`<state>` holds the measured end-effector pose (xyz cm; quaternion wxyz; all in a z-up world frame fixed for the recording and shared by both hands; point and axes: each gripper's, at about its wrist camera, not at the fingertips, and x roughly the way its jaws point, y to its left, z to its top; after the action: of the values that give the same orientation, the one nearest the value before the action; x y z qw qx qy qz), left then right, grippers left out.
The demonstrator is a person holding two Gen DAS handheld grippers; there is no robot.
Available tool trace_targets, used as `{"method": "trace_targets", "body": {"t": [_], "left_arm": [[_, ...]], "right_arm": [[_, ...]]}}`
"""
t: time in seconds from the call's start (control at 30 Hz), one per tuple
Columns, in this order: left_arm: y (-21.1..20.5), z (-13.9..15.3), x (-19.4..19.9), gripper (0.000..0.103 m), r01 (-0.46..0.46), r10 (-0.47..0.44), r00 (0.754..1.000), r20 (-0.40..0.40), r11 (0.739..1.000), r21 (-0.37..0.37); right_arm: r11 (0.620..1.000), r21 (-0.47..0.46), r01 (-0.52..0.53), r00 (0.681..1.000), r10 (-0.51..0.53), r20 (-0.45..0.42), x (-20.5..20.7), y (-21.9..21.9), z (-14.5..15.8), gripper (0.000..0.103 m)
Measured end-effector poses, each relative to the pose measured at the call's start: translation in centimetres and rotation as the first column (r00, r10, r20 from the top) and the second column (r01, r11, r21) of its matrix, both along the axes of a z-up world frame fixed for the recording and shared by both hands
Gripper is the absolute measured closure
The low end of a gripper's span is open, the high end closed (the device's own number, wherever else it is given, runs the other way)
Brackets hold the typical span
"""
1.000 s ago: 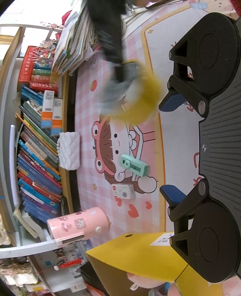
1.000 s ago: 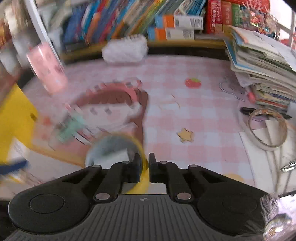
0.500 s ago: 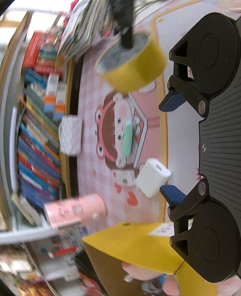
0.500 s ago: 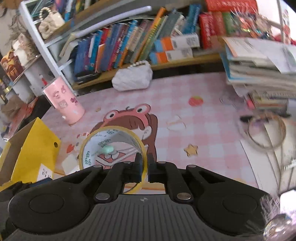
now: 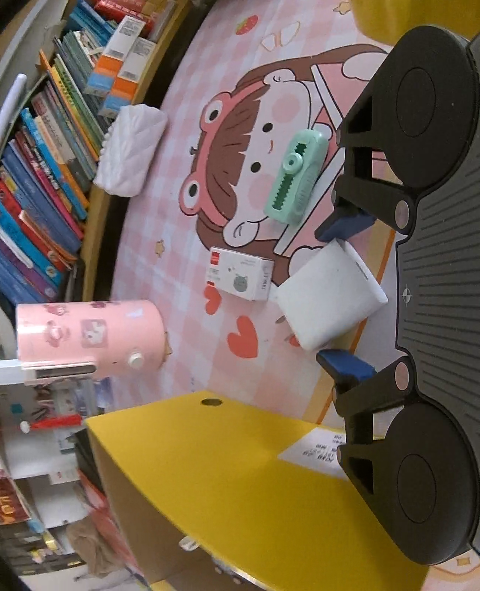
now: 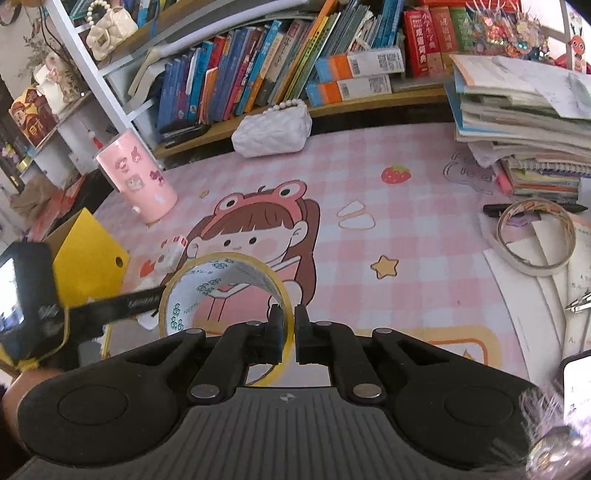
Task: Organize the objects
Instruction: 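Grasp the white charger with the left tool while the right tool holds the tape roll, then carry the charger in the left tool while the right tool carries the tape to the box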
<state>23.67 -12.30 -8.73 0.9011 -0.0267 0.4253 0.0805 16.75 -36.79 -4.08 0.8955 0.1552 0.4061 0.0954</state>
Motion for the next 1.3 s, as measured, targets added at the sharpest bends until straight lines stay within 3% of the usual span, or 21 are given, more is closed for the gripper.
{"method": "trace_targets", "body": {"t": [0.13,0.2,0.33,0.57,0.8,1.1,1.3], "left_arm": [[-0.4,0.1,-0.4,0.058,0.032,-0.032,0.999,0.012,0.999,-0.002],[-0.4,0.3,-0.6,0.06,0.051,-0.051,0.999,0.003,0.999,-0.013],[-0.1,1.6,-2.1,0.062,0.103,-0.101,0.994,0.032,0.994,-0.046],[1.1,5.1,-6.2,0.062,0.207,-0.19,0.976,0.108,0.962,-0.18],[2.6,6.8,-9.4,0.062,0.241,-0.211,0.968,0.137,0.932,-0.272],[6.3,7.3,-13.1,0.062,0.25,-0.214,0.965,0.15,0.922,-0.295],[10.6,7.7,-15.9,0.062,0.195,-0.152,0.975,0.16,0.932,-0.305]], "right_arm": [[1.0,-0.003,0.005,1.0,-0.005,-0.019,0.1,-0.2,-0.3,0.097],[1.0,-0.006,0.015,0.999,-0.015,-0.028,0.2,-0.3,-0.5,0.097],[1.0,-0.024,0.017,0.999,-0.018,-0.037,0.1,-0.2,-0.6,0.097],[0.997,-0.081,0.005,0.998,-0.01,-0.055,-0.7,1.5,-0.7,0.097],[0.995,-0.103,0.008,0.998,-0.013,-0.055,-2.5,3.5,-0.1,0.097],[0.992,-0.123,-0.013,0.998,0.006,-0.063,-5.1,7.4,0.3,0.097],[0.99,-0.128,-0.063,0.997,0.056,-0.057,-7.0,11.2,0.8,0.097]]}}
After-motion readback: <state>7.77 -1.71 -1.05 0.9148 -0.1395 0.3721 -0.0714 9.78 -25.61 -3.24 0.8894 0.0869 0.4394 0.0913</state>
